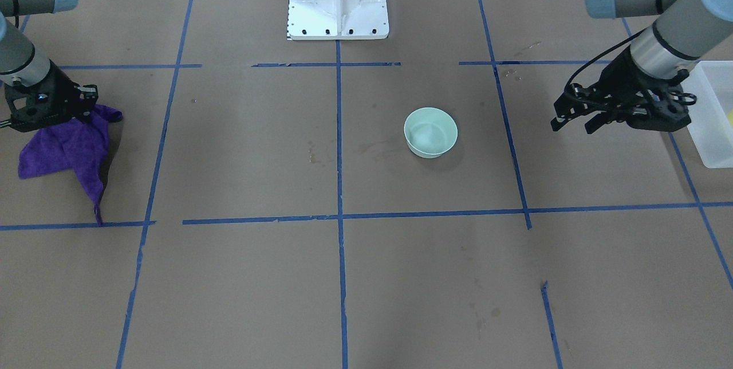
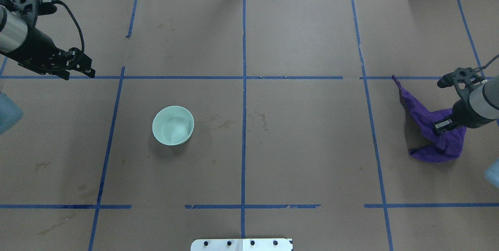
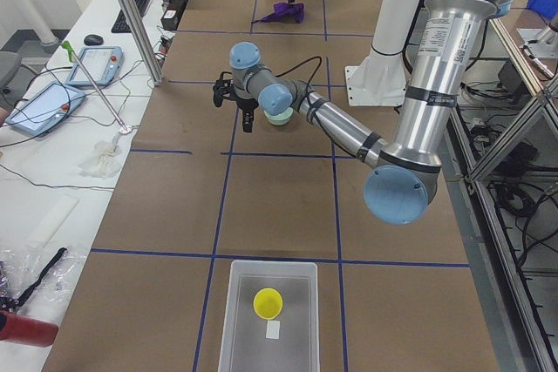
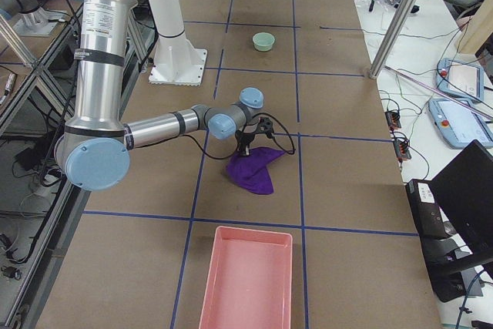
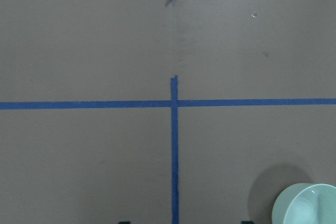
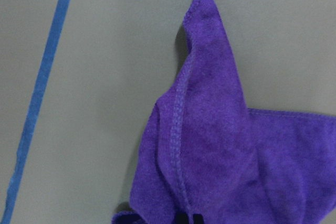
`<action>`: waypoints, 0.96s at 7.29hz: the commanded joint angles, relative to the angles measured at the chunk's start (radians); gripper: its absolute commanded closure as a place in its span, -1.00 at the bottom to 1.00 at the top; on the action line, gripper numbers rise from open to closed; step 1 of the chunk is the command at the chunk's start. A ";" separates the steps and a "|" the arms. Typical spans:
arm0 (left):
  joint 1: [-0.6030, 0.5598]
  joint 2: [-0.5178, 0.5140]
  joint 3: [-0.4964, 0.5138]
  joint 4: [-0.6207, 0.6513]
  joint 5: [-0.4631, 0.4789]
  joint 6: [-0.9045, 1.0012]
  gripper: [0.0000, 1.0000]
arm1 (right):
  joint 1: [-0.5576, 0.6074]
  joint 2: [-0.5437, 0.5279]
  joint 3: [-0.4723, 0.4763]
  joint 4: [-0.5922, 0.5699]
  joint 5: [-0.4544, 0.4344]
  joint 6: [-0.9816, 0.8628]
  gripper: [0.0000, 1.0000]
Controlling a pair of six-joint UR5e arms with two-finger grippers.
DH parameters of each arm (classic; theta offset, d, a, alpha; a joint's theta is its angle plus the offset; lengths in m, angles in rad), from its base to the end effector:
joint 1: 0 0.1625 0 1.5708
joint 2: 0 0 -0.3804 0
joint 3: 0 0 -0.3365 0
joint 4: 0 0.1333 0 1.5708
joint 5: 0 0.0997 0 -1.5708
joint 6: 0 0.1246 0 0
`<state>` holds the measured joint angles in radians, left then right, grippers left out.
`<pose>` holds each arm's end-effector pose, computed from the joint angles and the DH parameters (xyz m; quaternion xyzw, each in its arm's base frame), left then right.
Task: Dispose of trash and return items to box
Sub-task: 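Carry the cloth into the pink bin while the left gripper reaches the green bowl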
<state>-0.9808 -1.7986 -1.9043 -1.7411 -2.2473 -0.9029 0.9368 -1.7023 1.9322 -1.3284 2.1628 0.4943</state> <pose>0.2377 -0.4544 0.3596 0.0373 0.4566 -0.0200 0.8887 -0.1936 -0.3710 0.5097 0.0375 -0.3593 -0.1330 0.9229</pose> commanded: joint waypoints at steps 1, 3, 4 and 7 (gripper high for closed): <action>0.106 -0.015 -0.024 0.000 0.080 -0.103 -0.53 | 0.158 0.006 0.060 -0.136 0.045 -0.174 1.00; 0.215 -0.025 -0.015 0.000 0.167 -0.187 -0.53 | 0.316 0.007 0.097 -0.243 0.074 -0.348 1.00; 0.252 -0.030 -0.010 -0.002 0.187 -0.218 -0.53 | 0.389 0.007 0.105 -0.285 0.078 -0.440 1.00; 0.278 -0.091 0.052 -0.002 0.193 -0.258 -0.53 | 0.586 0.030 0.094 -0.441 0.078 -0.742 1.00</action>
<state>-0.7083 -1.8660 -1.8793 -1.7425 -2.0562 -1.1450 1.4328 -1.6821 2.0311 -1.6900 2.2415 -0.1051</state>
